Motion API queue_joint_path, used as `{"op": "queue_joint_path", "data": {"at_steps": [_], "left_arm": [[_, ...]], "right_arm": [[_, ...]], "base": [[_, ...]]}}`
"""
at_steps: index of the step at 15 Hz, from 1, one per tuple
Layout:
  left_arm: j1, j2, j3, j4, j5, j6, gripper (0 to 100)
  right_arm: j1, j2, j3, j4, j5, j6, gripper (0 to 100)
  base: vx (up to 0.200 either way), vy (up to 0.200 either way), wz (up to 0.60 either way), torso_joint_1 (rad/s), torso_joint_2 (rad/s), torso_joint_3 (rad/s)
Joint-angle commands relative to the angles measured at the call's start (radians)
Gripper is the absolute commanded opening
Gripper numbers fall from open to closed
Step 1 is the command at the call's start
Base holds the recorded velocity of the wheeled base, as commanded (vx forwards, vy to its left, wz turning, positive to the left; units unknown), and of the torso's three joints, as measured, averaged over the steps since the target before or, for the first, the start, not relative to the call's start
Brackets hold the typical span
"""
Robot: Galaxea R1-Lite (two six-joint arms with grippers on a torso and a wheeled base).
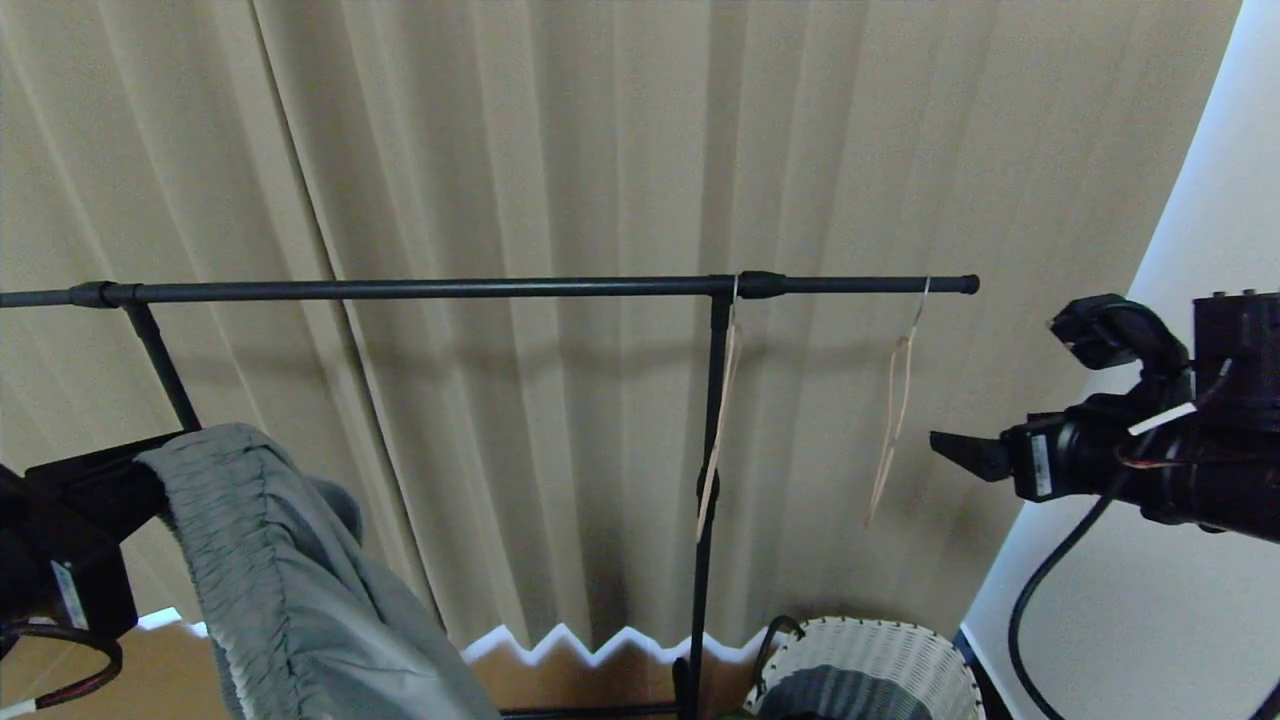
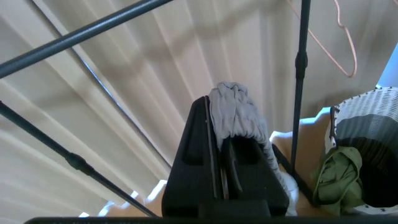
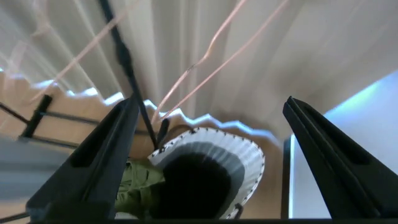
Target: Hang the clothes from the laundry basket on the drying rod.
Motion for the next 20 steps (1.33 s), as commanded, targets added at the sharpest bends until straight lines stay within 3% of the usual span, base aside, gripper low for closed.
{"op": "queue_joint_path", "data": {"at_steps": [1, 8, 12, 15, 20], "left_arm": [[0.000, -0.003, -0.001, 0.000, 0.000, 0.000, 0], [-0.005, -0.019, 0.008, 0.000, -0.001, 0.002, 0], [-0.005, -0.019, 0.008, 0.000, -0.001, 0.002, 0], [-0.005, -0.020, 0.008, 0.000, -0.001, 0.002, 0], [-0.005, -0.020, 0.008, 0.000, -0.001, 0.002, 0]], "right_arm": [[0.031, 0.192, -0.109, -0.001, -0.078, 0.037, 100], [0.017, 0.437, -0.290, 0.001, -0.256, 0.138, 100], [0.009, 0.437, -0.282, 0.009, -0.266, 0.139, 100], [-0.012, 0.437, -0.273, 0.012, -0.315, 0.138, 100], [-0.014, 0.439, -0.290, 0.004, -0.309, 0.138, 100]], "base": [[0.000, 0.000, 0.00, 0.000, 0.00, 0.000], [0.000, 0.000, 0.00, 0.000, 0.00, 0.000], [0.000, 0.000, 0.00, 0.000, 0.00, 0.000], [0.000, 0.000, 0.00, 0.000, 0.00, 0.000], [0.000, 0.000, 0.00, 0.000, 0.00, 0.000]]}}
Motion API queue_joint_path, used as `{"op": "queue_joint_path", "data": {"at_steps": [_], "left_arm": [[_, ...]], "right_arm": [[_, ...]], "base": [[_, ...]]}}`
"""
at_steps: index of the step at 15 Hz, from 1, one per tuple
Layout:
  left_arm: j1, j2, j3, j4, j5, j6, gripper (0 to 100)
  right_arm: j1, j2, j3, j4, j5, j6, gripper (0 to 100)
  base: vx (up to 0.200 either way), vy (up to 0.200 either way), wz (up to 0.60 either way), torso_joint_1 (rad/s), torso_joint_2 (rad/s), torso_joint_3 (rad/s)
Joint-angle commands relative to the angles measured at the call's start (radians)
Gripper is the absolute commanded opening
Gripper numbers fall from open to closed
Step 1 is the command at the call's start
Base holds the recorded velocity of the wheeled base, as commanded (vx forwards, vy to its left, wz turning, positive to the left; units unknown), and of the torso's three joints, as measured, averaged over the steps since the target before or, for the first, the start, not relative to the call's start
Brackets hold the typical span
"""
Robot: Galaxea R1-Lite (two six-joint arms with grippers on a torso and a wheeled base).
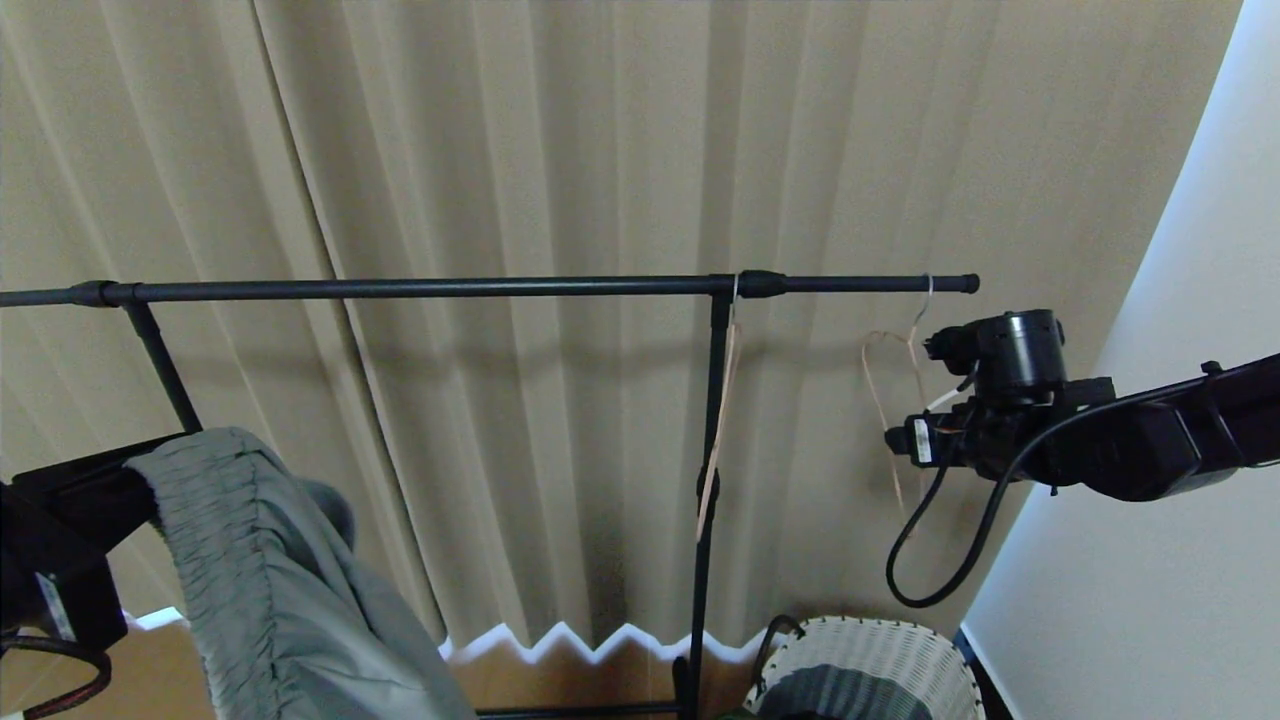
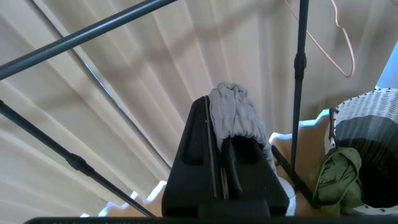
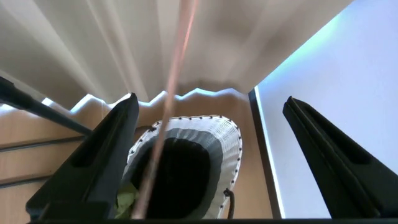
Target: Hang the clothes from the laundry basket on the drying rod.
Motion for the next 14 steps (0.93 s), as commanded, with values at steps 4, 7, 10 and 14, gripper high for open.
{"op": "queue_joint_path", "data": {"at_steps": [4, 7, 10, 14], "left_arm": [[0.000, -0.002, 0.000, -0.001, 0.001, -0.002, 0], [0.000, -0.011, 0.001, -0.001, 0.001, -0.003, 0], [0.000, -0.023, 0.009, -0.001, 0.001, -0.003, 0], [0.000, -0.028, 0.009, -0.001, -0.001, -0.003, 0]], "right_arm": [[-0.001, 0.029, -0.036, -0.005, 0.015, 0.006, 100], [-0.030, 0.101, -0.109, -0.001, 0.023, 0.021, 100], [-0.041, 0.101, -0.109, 0.002, 0.027, 0.025, 0], [-0.041, 0.072, -0.098, 0.010, 0.064, 0.025, 0]], "base": [[0.000, 0.000, 0.00, 0.000, 0.00, 0.000], [0.000, 0.000, 0.00, 0.000, 0.00, 0.000], [0.000, 0.000, 0.00, 0.000, 0.00, 0.000], [0.000, 0.000, 0.00, 0.000, 0.00, 0.000]]}}
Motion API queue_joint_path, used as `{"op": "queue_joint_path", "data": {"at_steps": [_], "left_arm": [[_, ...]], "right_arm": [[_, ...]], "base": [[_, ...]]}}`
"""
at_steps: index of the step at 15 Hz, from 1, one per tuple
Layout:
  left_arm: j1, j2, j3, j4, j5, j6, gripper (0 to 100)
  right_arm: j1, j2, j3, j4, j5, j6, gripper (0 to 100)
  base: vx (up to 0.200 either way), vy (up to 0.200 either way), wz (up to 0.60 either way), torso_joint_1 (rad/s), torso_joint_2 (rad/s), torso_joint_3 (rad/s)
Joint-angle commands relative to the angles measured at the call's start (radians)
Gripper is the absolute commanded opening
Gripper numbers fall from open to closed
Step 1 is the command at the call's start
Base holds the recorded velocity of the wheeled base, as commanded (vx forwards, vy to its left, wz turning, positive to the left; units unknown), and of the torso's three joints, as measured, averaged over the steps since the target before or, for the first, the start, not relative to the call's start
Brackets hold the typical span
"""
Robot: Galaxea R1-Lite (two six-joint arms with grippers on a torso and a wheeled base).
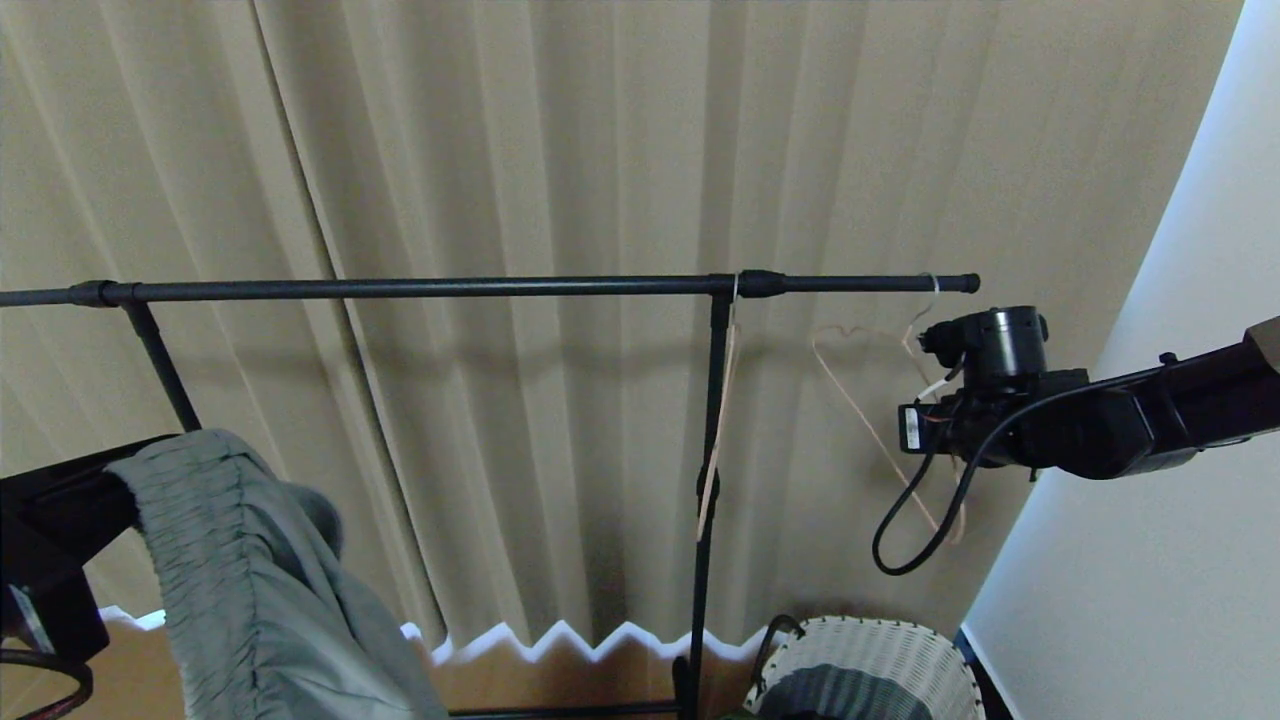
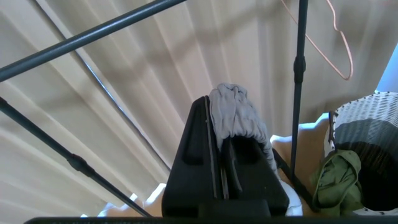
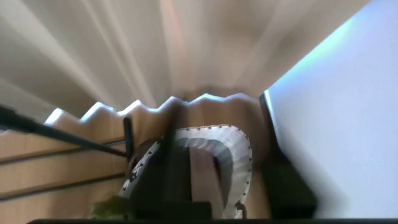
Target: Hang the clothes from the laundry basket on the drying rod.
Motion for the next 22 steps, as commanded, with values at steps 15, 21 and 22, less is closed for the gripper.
{"op": "queue_joint_path", "data": {"at_steps": [15, 21, 22], "left_arm": [[-0.001, -0.002, -0.002, -0.001, 0.000, 0.005, 0], [-0.001, -0.007, -0.002, -0.002, 0.001, 0.007, 0], [-0.001, -0.007, 0.001, -0.010, 0.001, 0.007, 0]], "right_arm": [[0.019, -0.243, 0.192, -0.129, 0.136, -0.002, 0], [0.036, -0.373, 0.338, -0.149, 0.172, -0.021, 0], [0.037, -0.412, 0.370, -0.149, 0.164, -0.022, 0]], "base": [[0.000, 0.000, 0.00, 0.000, 0.00, 0.000], [0.000, 0.000, 0.00, 0.000, 0.00, 0.000], [0.000, 0.000, 0.00, 0.000, 0.00, 0.000]]}}
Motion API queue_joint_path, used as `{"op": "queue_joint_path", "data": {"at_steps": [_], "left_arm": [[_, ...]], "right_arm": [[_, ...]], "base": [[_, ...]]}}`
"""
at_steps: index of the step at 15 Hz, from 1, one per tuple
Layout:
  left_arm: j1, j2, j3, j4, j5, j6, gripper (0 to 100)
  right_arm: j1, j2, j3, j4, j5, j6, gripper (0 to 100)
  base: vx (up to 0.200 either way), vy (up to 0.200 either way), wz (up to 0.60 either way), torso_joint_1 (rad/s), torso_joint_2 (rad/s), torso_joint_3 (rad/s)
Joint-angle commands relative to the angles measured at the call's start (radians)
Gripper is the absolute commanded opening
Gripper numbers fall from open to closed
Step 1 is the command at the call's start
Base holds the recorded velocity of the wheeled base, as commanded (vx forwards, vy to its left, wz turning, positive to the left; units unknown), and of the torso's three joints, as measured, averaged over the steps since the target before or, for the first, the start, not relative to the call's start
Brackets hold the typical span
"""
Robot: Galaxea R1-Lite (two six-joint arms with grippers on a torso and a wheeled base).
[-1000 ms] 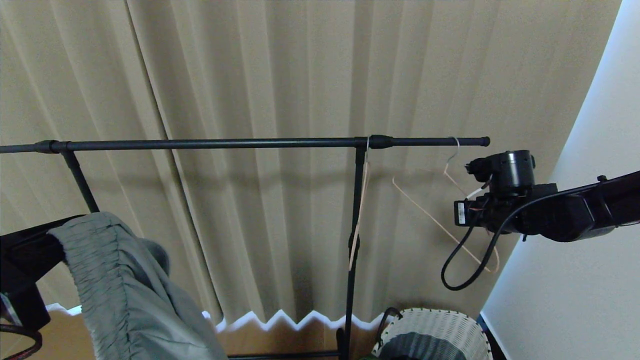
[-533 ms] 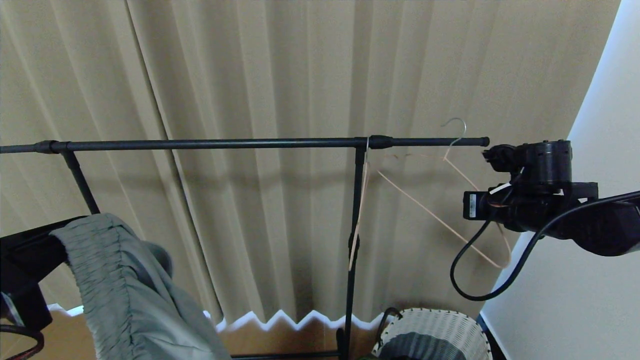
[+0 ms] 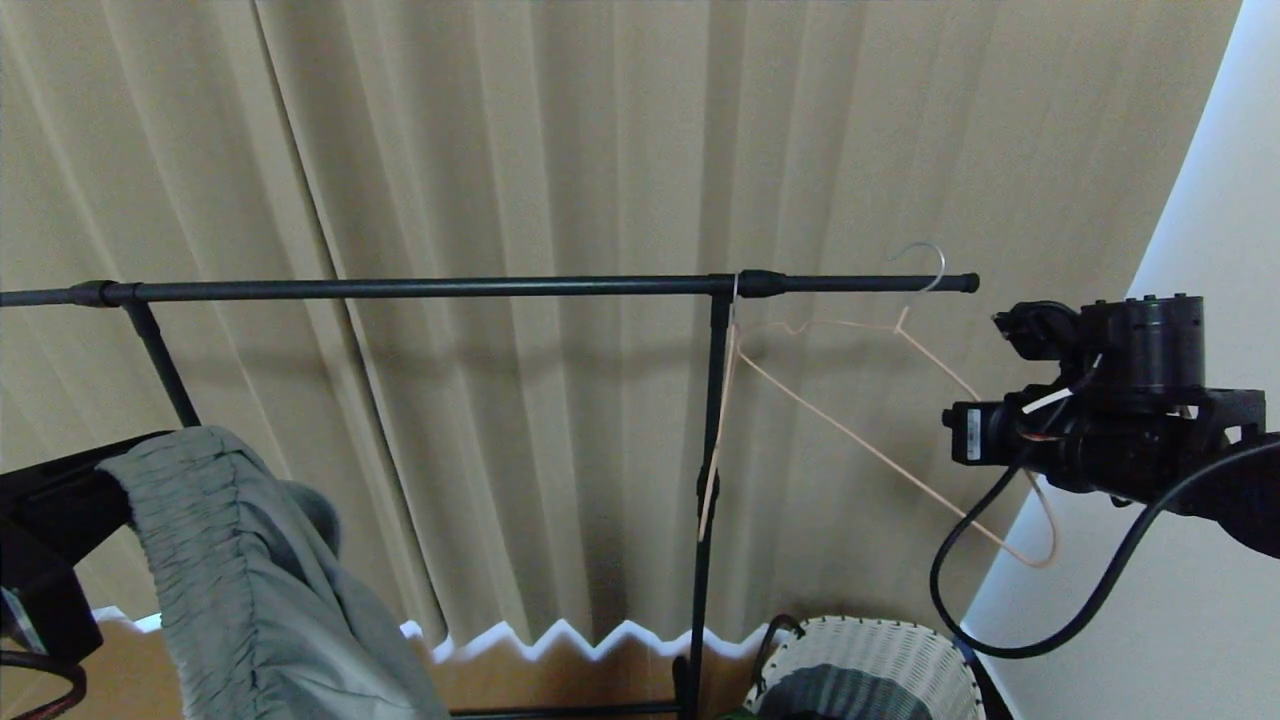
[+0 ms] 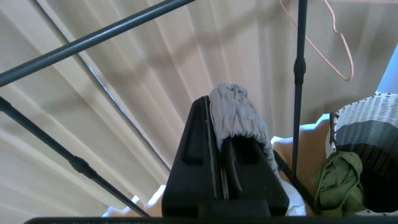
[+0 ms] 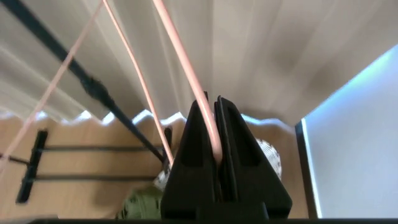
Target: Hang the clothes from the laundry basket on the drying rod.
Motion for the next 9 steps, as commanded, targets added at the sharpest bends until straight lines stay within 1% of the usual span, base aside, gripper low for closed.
{"op": "queue_joint_path", "data": {"at_steps": [1, 2, 4, 6, 9], "left_arm": [[0.000, 0.001, 0.003, -0.010, 0.001, 0.000, 0], [0.000, 0.001, 0.003, -0.013, 0.001, 0.000, 0], [0.000, 0.004, 0.012, -0.013, 0.001, 0.000, 0], [0.001, 0.006, 0.026, -0.013, 0.001, 0.000, 0], [0.001, 0.007, 0.031, -0.013, 0.001, 0.000, 0]], "right_arm": [[0.007, -0.105, 0.071, 0.000, -0.020, -0.004, 0], [0.006, -0.142, 0.097, 0.000, -0.048, -0.017, 0], [0.006, -0.191, 0.148, 0.000, -0.128, -0.037, 0], [0.012, -0.242, 0.196, 0.000, -0.174, -0.050, 0], [0.013, -0.329, 0.248, 0.000, -0.180, -0.090, 0]], "base": [[0.000, 0.000, 0.00, 0.000, 0.00, 0.000], [0.000, 0.000, 0.00, 0.000, 0.00, 0.000], [0.000, 0.000, 0.00, 0.000, 0.00, 0.000], [0.000, 0.000, 0.00, 0.000, 0.00, 0.000], [0.000, 0.000, 0.00, 0.000, 0.00, 0.000]]}}
